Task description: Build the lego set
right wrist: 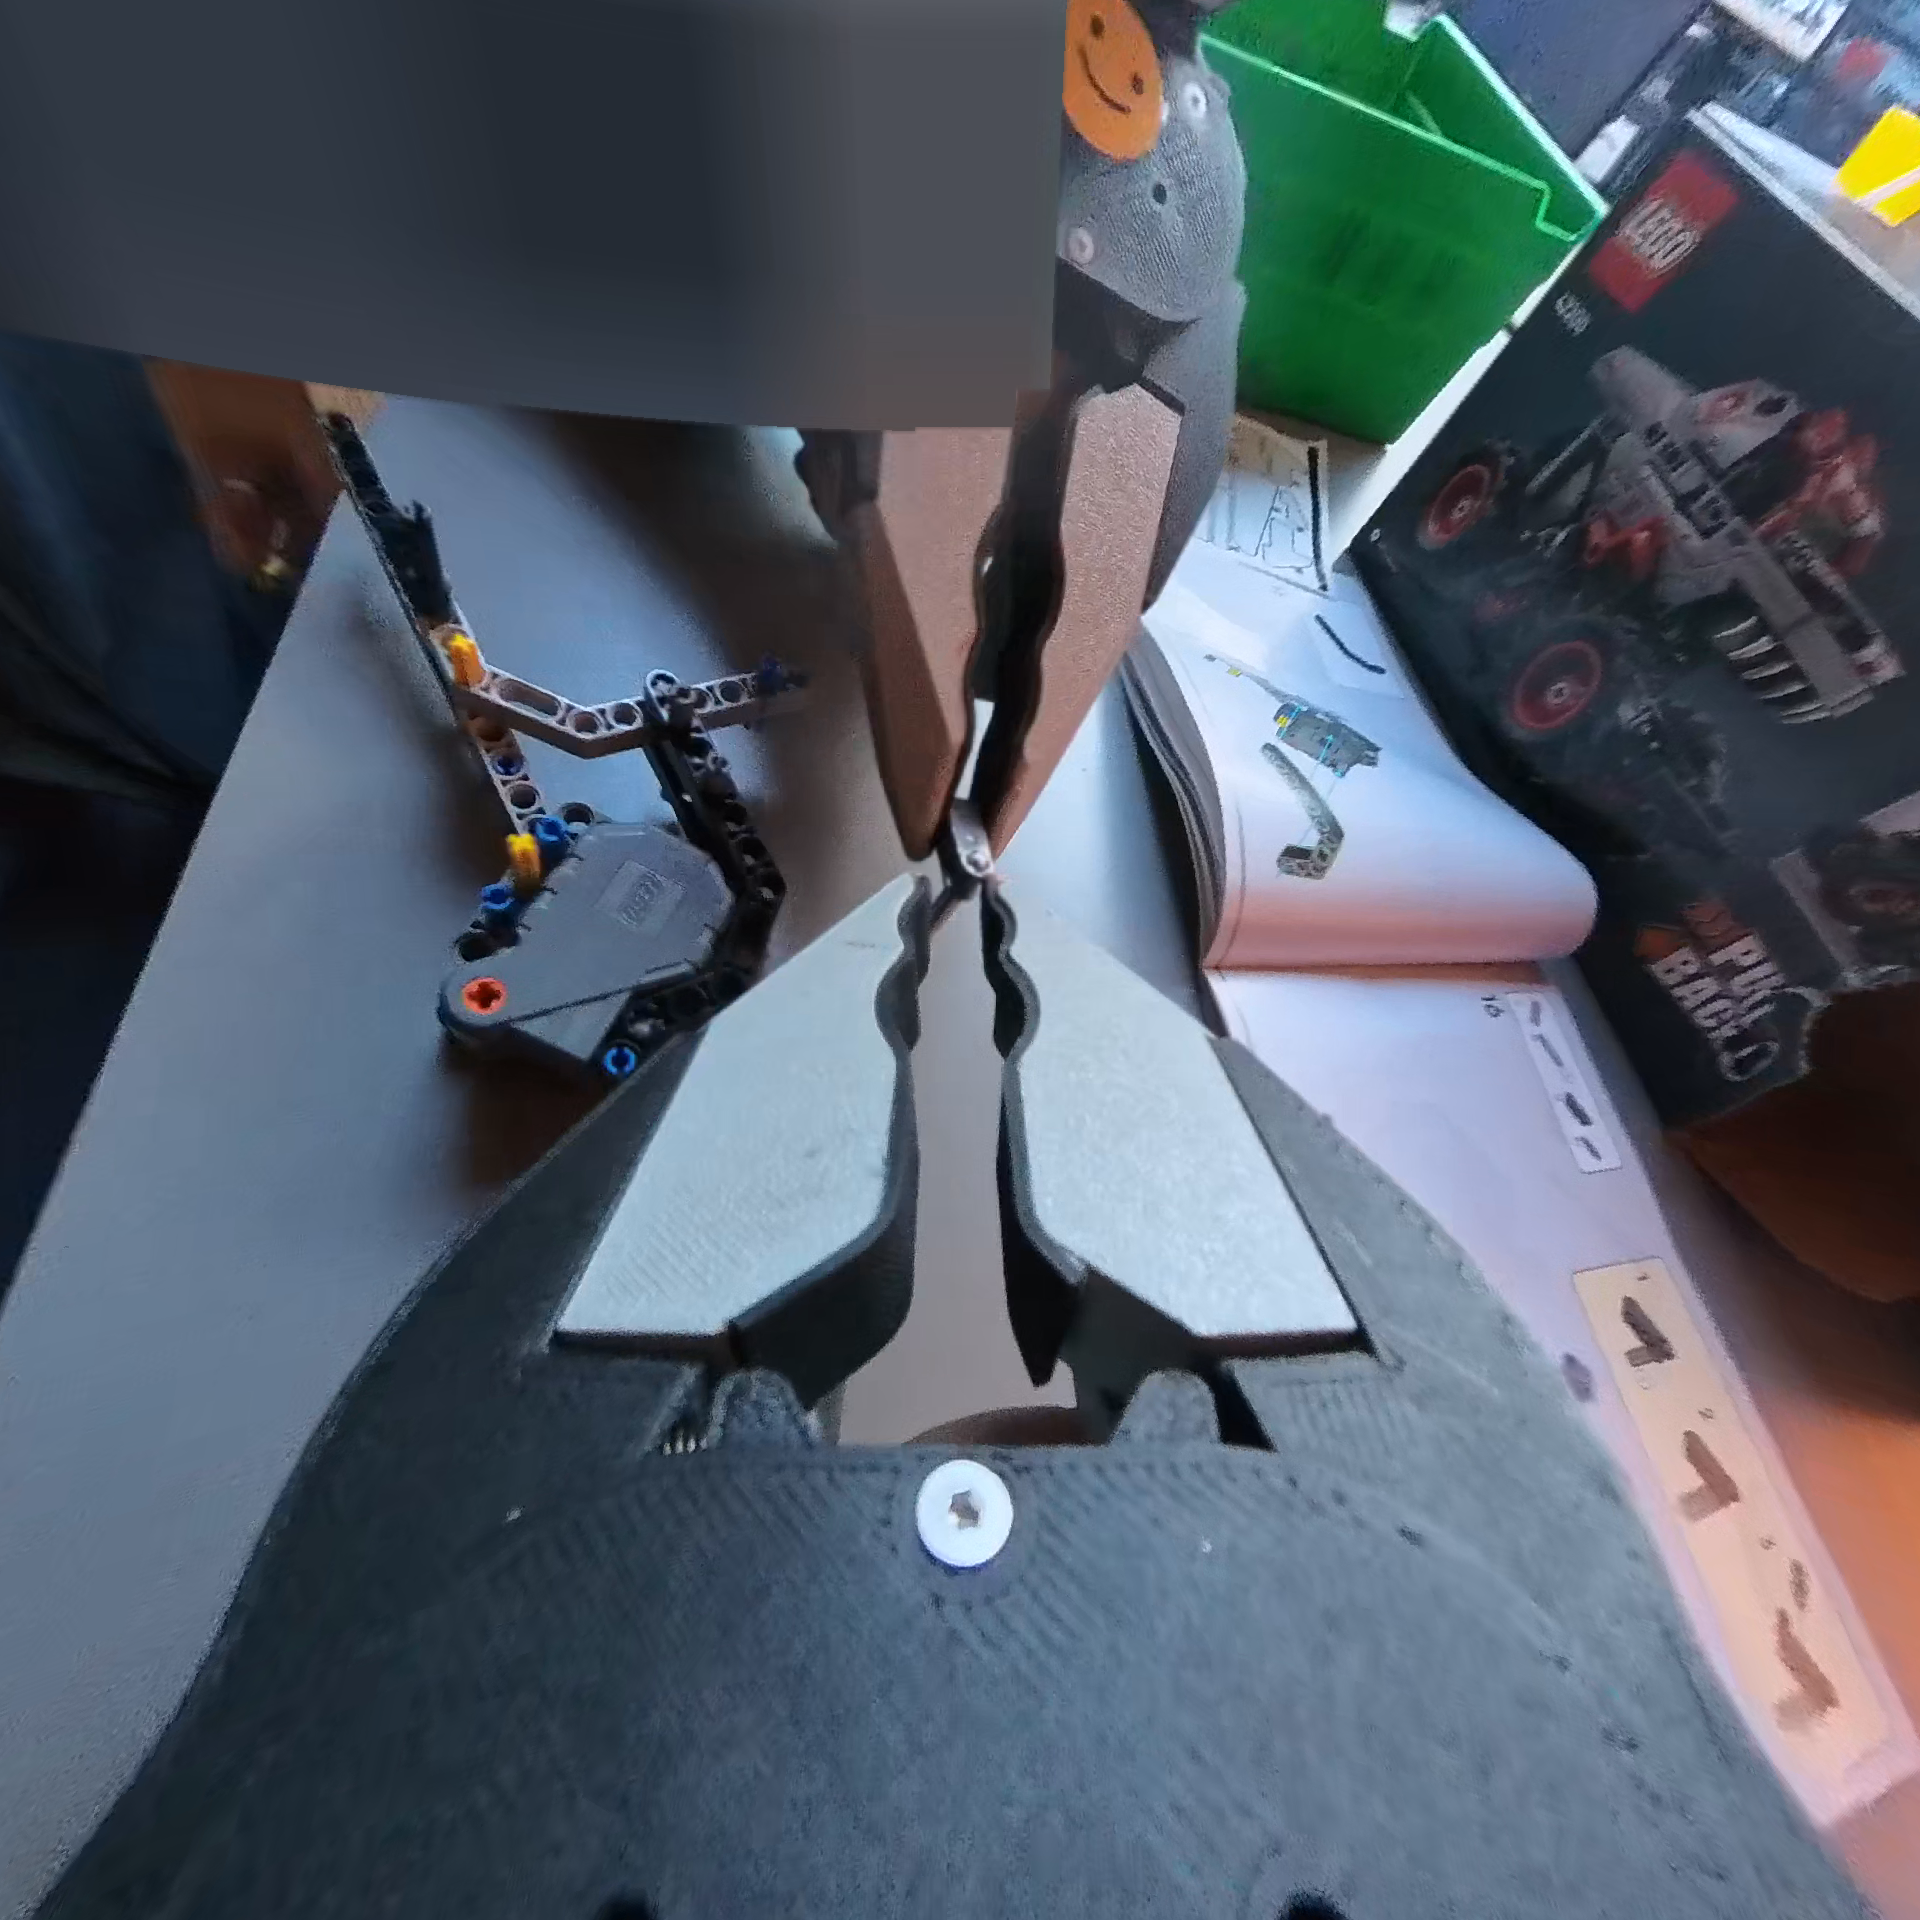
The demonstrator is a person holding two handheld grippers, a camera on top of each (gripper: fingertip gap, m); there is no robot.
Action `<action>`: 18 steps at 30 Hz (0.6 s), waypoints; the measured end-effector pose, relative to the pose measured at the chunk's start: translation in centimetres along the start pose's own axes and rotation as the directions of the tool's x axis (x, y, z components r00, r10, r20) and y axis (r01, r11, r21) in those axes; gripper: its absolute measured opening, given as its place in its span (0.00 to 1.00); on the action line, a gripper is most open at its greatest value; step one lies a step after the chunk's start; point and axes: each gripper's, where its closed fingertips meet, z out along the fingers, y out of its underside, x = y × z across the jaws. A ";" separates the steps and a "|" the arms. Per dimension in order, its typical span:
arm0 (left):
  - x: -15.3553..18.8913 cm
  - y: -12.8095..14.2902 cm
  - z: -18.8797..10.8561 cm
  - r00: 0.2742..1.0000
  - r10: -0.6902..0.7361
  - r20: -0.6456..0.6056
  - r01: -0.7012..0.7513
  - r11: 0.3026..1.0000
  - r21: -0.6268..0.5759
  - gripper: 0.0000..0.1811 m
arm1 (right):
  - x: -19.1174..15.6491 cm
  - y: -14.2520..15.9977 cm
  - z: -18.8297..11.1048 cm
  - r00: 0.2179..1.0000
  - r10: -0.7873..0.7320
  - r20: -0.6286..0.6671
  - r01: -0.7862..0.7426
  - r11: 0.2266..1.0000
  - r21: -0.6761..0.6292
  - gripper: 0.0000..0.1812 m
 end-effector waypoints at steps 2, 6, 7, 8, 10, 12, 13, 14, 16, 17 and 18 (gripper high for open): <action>-0.4 0.1 -0.2 0.999 -0.051 -0.014 0.051 0.999 0.012 0.03 | 0.4 0.2 -0.1 0.997 -0.064 -0.050 0.063 0.998 -0.020 0.04; -0.3 0.3 -0.1 0.992 -0.115 -0.057 0.116 0.993 0.009 0.03 | 0.6 -0.2 0.0 0.965 -0.218 -0.143 0.216 0.976 -0.034 0.04; -0.2 0.3 -0.1 0.989 -0.130 -0.071 0.131 0.991 0.007 0.03 | 0.6 -0.1 0.1 0.951 -0.264 -0.163 0.259 0.964 -0.049 0.04; -0.2 0.3 0.0 0.986 -0.146 -0.077 0.147 0.989 0.009 0.03 | 0.5 -0.1 0.2 0.935 -0.308 -0.176 0.301 0.951 -0.064 0.04; -0.3 0.4 0.1 0.980 -0.179 -0.084 0.179 0.984 0.002 0.03 | 0.1 0.1 0.5 0.914 -0.363 -0.181 0.351 0.932 -0.092 0.03; -0.4 0.5 0.2 0.976 -0.203 -0.082 0.203 0.979 -0.001 0.03 | 0.0 0.4 0.8 0.910 -0.374 -0.179 0.358 0.927 -0.114 0.04; -0.5 0.7 0.3 0.975 -0.208 -0.078 0.208 0.978 -0.009 0.03 | 0.1 0.5 0.9 0.912 -0.369 -0.180 0.352 0.928 -0.123 0.03; -0.5 0.8 0.4 0.975 -0.209 -0.076 0.208 0.978 -0.014 0.03 | 0.3 0.6 1.0 0.913 -0.362 -0.187 0.342 0.931 -0.129 0.04; -0.4 0.7 0.5 0.972 -0.220 -0.082 0.219 0.976 -0.015 0.03 | 0.4 0.9 1.1 0.918 -0.350 -0.184 0.328 0.935 -0.138 0.05; -0.4 0.7 0.6 0.972 -0.221 -0.083 0.220 0.975 -0.016 0.03 | 0.3 1.0 1.2 0.920 -0.350 -0.177 0.329 0.934 -0.138 0.05; -0.4 0.7 0.6 0.972 -0.219 -0.082 0.218 0.976 -0.018 0.03 | 0.3 0.9 1.2 0.915 -0.360 -0.180 0.338 0.931 -0.141 0.04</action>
